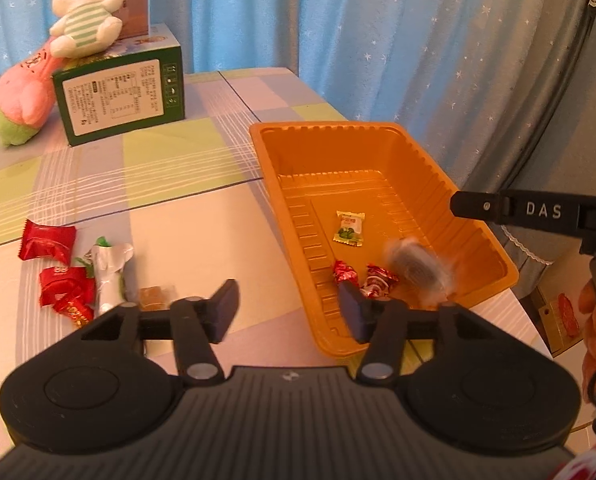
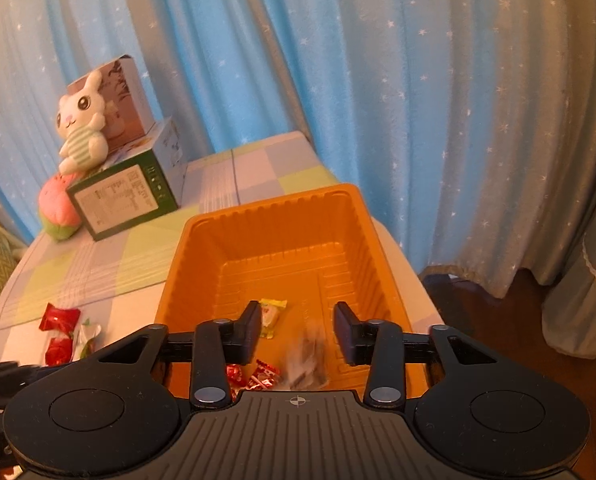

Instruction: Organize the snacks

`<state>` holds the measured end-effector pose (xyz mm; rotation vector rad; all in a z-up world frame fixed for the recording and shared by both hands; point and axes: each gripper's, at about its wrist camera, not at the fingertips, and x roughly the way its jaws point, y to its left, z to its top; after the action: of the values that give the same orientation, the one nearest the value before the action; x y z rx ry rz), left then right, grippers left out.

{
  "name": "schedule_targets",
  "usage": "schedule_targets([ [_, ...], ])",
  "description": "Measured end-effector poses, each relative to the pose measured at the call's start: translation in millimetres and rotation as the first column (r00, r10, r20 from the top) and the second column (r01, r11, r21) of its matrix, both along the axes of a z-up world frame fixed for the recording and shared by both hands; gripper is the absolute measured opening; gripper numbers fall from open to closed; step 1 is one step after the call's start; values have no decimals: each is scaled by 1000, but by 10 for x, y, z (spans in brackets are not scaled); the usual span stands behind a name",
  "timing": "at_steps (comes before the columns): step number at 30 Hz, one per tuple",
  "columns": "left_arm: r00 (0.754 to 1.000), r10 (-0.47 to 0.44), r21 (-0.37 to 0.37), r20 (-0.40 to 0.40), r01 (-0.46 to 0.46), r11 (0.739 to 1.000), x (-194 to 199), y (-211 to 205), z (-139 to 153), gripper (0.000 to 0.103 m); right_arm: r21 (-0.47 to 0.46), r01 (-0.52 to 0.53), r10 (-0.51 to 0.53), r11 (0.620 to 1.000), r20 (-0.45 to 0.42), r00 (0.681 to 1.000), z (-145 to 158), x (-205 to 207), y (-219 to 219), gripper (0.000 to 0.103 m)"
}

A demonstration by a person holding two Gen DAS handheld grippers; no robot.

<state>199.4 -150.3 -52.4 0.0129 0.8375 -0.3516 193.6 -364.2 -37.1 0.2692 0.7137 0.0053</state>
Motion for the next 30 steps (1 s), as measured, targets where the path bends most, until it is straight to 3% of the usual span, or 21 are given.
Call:
schedule_targets([
  [2,1000,6,0,4,-6,1000,-38,32,17,57,3,9,-9,1000,5,1000,21,-36,-5,59],
  [14,997,69,3,34,-69,998,-480,369,228,73,4,-14,14,1000,-18,1000,247,-483,274,59],
  [30,976,198,21,90,-201,979,-1100,1133,591,78,-14,-129,130,991,7,992,511,-1073,1091,59],
])
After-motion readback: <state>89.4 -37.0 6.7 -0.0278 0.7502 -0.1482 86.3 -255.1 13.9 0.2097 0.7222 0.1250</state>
